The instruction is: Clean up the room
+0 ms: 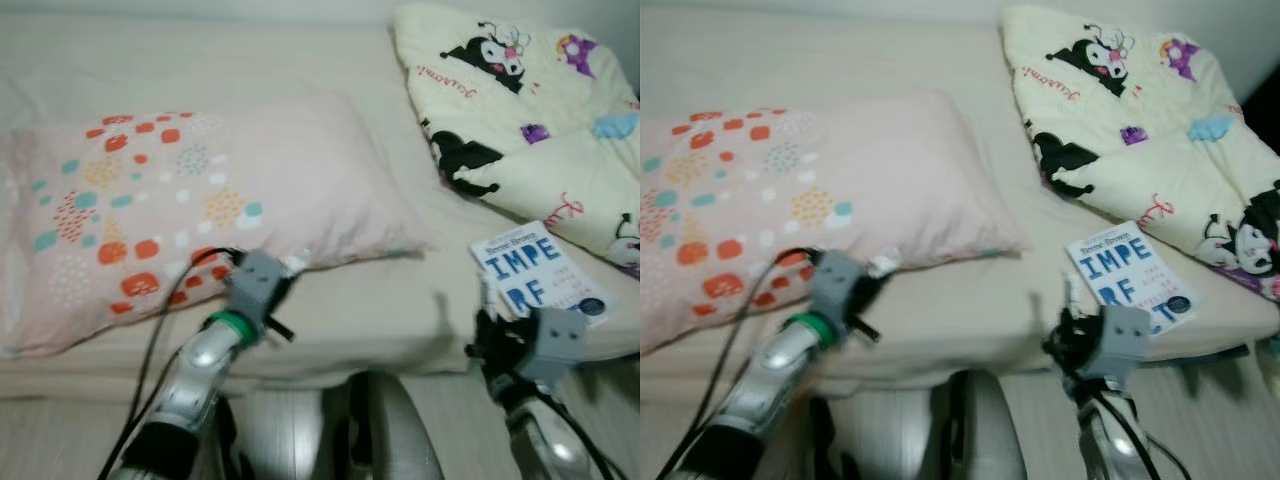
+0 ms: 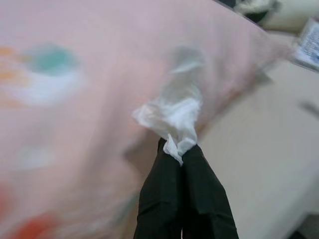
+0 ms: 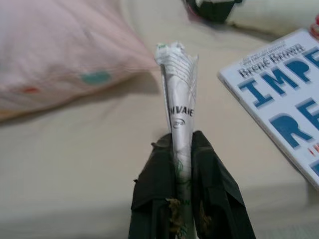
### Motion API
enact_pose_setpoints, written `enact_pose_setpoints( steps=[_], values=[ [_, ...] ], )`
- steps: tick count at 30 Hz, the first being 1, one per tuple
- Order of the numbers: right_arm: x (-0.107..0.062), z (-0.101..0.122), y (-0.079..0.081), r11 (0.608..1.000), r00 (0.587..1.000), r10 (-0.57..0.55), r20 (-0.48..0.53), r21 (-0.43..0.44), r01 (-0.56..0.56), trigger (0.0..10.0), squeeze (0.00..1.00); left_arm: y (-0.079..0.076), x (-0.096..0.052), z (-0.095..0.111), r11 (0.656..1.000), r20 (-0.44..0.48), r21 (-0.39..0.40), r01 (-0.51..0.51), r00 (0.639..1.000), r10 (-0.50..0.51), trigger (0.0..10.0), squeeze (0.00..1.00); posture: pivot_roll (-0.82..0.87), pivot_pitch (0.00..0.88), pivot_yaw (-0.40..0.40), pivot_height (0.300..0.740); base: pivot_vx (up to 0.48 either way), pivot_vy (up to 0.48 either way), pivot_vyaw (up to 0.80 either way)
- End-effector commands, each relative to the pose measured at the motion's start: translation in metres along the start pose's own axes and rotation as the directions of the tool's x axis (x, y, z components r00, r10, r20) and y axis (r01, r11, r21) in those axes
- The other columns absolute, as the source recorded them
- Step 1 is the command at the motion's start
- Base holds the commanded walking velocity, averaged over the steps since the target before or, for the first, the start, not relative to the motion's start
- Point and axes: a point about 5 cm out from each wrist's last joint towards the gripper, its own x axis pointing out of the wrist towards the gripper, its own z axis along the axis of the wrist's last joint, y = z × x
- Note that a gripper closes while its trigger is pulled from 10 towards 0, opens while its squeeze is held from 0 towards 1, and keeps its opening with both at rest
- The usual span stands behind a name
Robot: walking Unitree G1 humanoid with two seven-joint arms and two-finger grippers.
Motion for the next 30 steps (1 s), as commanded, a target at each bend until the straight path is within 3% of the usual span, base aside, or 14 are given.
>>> enact_pose_setpoints(
  steps=[1,4,7,11,13,16,20,30],
  values=[
    [-0.004,-0.007,-0.002,1.000,1.000,-0.006,-0.012,-0.025,0.006,10.0,0.00,0.014,-0.012,0.007,0.994,0.027,0.013,-0.113,0.993,0.112,10.0,0.00,-0.09,0.188,-0.041,0.611,0.000,0.000,0.00],
    [-0.003,-0.017,-0.001,0.999,1.000,0.000,-0.030,-0.048,-0.002,10.0,0.00,0.026,-0.020,0.009,0.975,0.049,0.017,-0.223,0.974,0.222,10.0,0.00,-0.09,0.149,-0.062,0.621,0.000,0.000,0.00],
    [-0.004,-0.022,-0.001,0.998,0.999,0.021,-0.050,-0.059,-0.023,10.0,0.00,0.029,-0.022,0.006,0.970,0.034,0.001,-0.244,0.969,0.244,10.0,0.00,-0.09,0.135,-0.070,0.631,0.000,0.000,0.00],
    [0.001,-0.019,0.001,0.997,0.998,0.043,-0.035,-0.067,-0.046,10.0,0.00,0.020,-0.021,-0.010,0.970,-0.058,-0.052,-0.235,0.971,0.232,10.0,0.00,-0.09,0.116,-0.075,0.646,0.000,0.000,0.00],
    [0.007,-0.012,0.006,0.995,0.997,0.077,-0.002,-0.071,-0.076,10.0,0.00,0.012,-0.021,-0.022,0.974,-0.120,-0.028,-0.227,0.968,0.222,10.0,0.00,-0.11,0.099,-0.074,0.656,0.000,0.000,0.00],
    [0.010,-0.003,0.015,0.987,0.989,0.146,0.028,-0.072,-0.143,10.0,0.00,0.011,-0.022,-0.028,0.971,-0.140,-0.009,-0.238,0.962,0.234,10.0,0.00,-0.11,0.095,-0.073,0.666,0.000,0.000,0.00],
    [0.010,0.007,0.033,0.956,0.956,0.287,0.060,-0.085,-0.281,10.0,0.00,0.018,-0.023,-0.021,0.964,-0.113,0.018,-0.266,0.957,0.266,10.0,0.00,-0.10,0.095,-0.081,0.686,0.000,0.000,0.00],
    [0.021,0.010,0.033,0.956,0.954,0.290,0.079,-0.059,-0.286,10.0,0.00,0.027,-0.013,0.005,0.953,-0.021,0.029,-0.301,0.953,0.302,10.0,0.00,-0.06,0.091,-0.091,0.736,0.000,0.000,0.00]
  ],
)
